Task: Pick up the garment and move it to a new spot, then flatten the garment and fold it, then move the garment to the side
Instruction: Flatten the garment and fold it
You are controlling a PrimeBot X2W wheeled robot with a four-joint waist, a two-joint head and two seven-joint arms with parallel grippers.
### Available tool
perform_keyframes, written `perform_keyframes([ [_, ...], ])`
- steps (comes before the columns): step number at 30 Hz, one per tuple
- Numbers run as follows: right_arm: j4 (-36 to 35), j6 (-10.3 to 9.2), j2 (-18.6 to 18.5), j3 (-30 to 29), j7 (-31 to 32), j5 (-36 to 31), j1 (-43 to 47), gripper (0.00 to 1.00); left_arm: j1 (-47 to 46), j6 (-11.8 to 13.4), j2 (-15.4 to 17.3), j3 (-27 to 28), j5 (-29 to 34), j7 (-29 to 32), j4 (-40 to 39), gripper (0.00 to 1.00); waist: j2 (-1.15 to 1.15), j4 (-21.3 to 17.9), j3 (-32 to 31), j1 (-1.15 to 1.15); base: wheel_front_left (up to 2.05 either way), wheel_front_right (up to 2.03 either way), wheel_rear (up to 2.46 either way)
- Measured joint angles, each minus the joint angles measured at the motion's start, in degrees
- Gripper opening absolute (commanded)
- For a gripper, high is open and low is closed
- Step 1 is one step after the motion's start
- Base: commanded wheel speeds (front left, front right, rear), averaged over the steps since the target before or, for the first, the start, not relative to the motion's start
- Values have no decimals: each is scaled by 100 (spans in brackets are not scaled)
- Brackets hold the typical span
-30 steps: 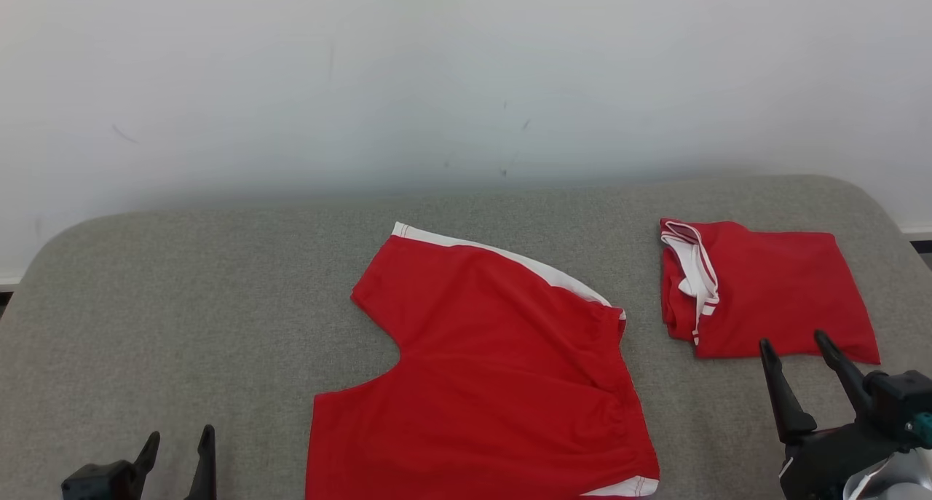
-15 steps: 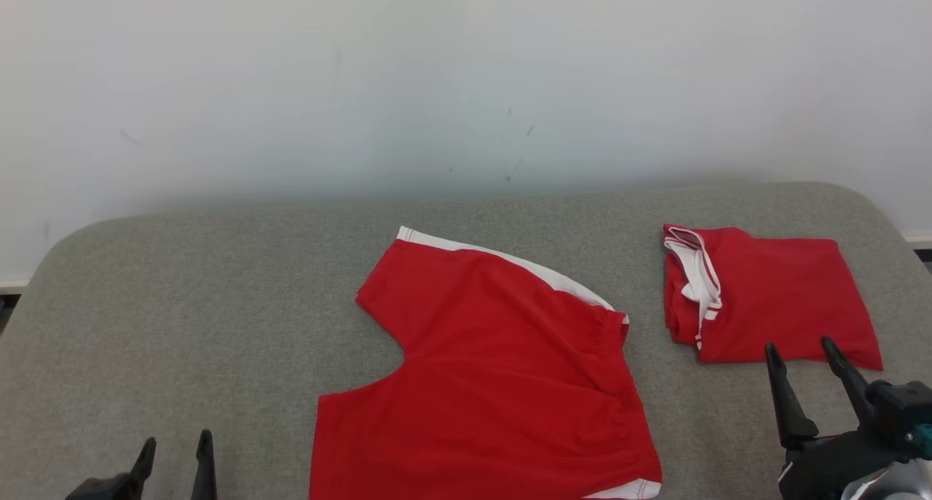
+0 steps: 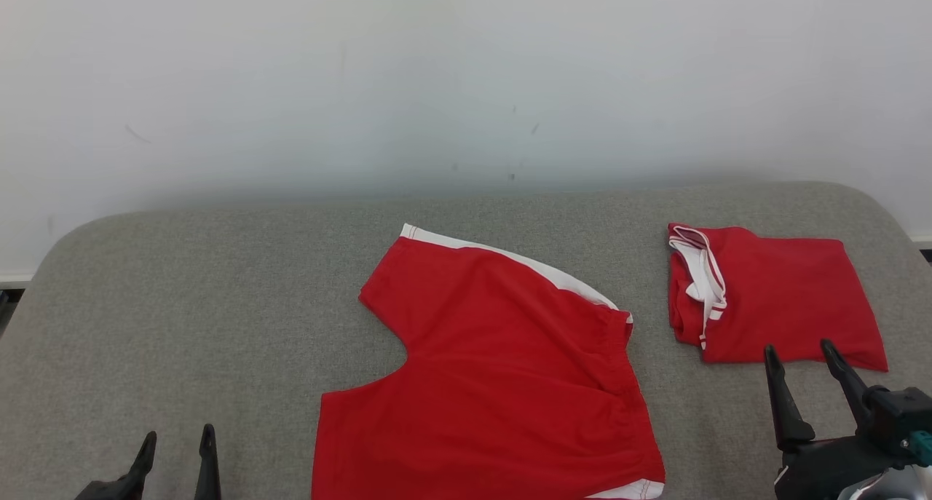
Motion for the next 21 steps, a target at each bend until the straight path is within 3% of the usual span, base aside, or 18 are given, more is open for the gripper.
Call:
perform_keyframes([
  [21,-62,0,156,-238,-40,-241,94,100,216,0,-213,361,423,1,-372,100,0,-16,26,0,0,0,0],
])
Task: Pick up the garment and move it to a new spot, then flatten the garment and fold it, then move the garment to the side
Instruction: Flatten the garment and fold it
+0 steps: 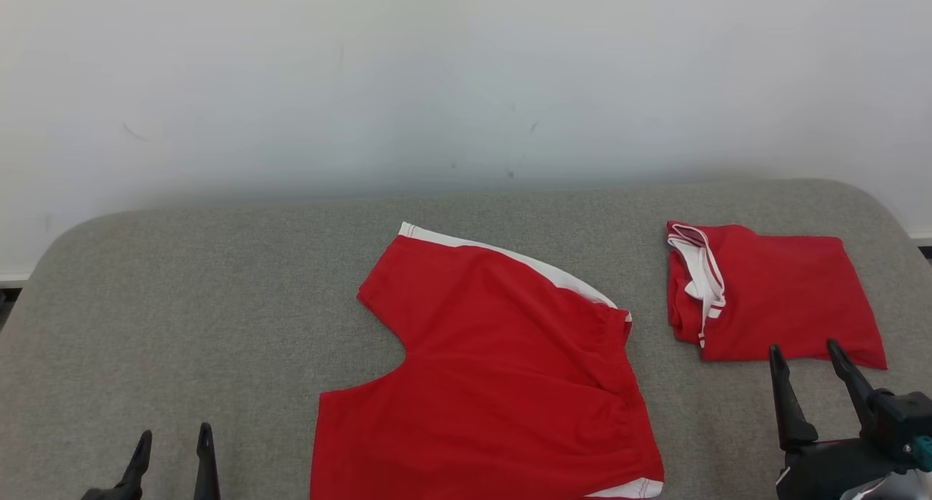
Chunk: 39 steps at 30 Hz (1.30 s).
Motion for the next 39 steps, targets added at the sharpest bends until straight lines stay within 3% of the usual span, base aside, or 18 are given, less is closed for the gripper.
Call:
perform_keyframes([
  [21,-37,24,126,-114,0,-114,9,100,69,-14,-101,27,216,212,-342,100,0,-19,49,0,0,0,0],
  [29,-30,294,201,-14,1,16,47,100,79,-522,-111,-400,37,720,-416,100,0,82,79,0,0,0,0],
  [33,14,422,202,77,112,56,95,100,98,-898,-82,-753,-33,1266,-341,100,0,151,59,0,0,0,0],
  [39,46,740,165,345,468,232,110,100,121,-1134,-105,-1043,-153,1889,-115,100,0,178,50,0,0,0,0],
])
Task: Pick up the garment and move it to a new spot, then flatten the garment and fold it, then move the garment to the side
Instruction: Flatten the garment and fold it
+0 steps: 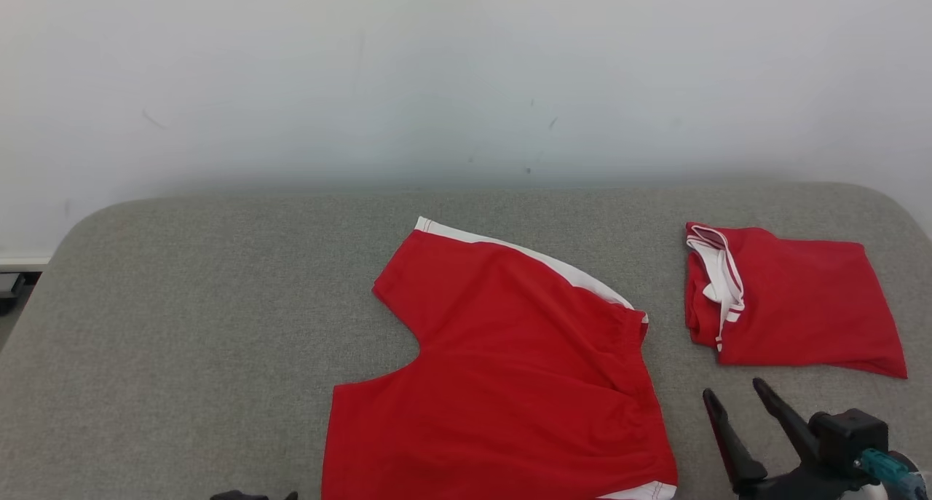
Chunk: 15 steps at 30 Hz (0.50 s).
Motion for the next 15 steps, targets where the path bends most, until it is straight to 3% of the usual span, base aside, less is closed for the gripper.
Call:
perform_keyframes([
  [5,-5,267,-44,156,350,168,233,100,4,-89,-138,-215,-24,326,96,100,0,61,35,0,0,0,0],
  [15,-111,414,-132,495,1069,328,378,100,1,-134,-151,-309,-175,710,414,100,0,200,131,0,0,0,0],
])
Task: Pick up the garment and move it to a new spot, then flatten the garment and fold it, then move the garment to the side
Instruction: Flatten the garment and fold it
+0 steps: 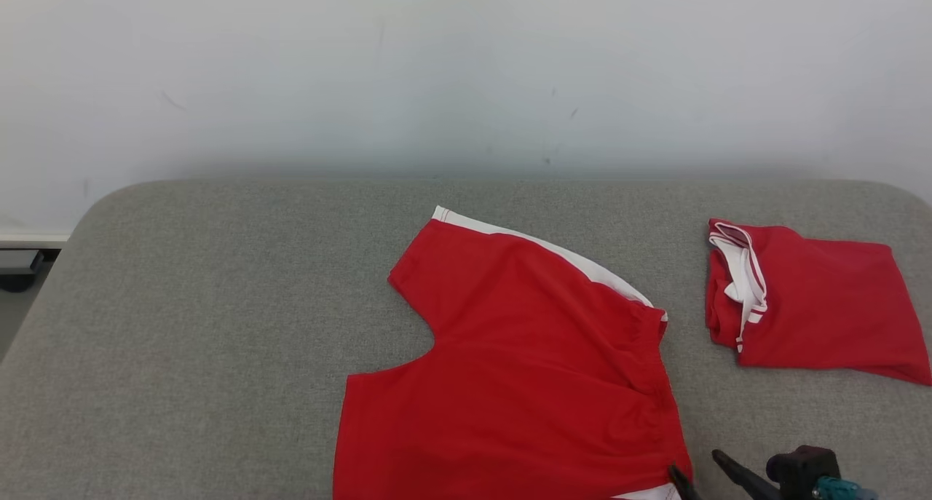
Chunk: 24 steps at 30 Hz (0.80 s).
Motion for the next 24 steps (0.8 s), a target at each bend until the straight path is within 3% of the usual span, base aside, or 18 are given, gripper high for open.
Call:
perform_keyframes([
  [9,126,11,120,264,586,47,75,100,-162,-4,-185,119,-186,68,312,100,0,77,33,0,0,0,0],
  [19,453,-36,143,372,837,-51,-160,100,-486,-55,-346,172,-432,42,723,100,0,109,67,0,0,0,0],
  [21,495,-36,159,386,860,-51,-160,100,-511,-56,-366,168,-457,42,805,92,0,112,74,0,0,0,0],
  [22,501,-36,163,390,871,-51,-161,100,-514,-57,-369,163,-457,41,845,78,0,112,77,0,0,0,0],
  [23,510,-36,167,393,883,-51,-166,100,-520,-57,-371,163,-459,41,878,57,0,113,81,0,0,0,0],
  [24,525,-36,174,398,884,-51,-175,100,-544,-57,-379,166,-476,40,923,49,0,114,86,0,0,0,0],
])
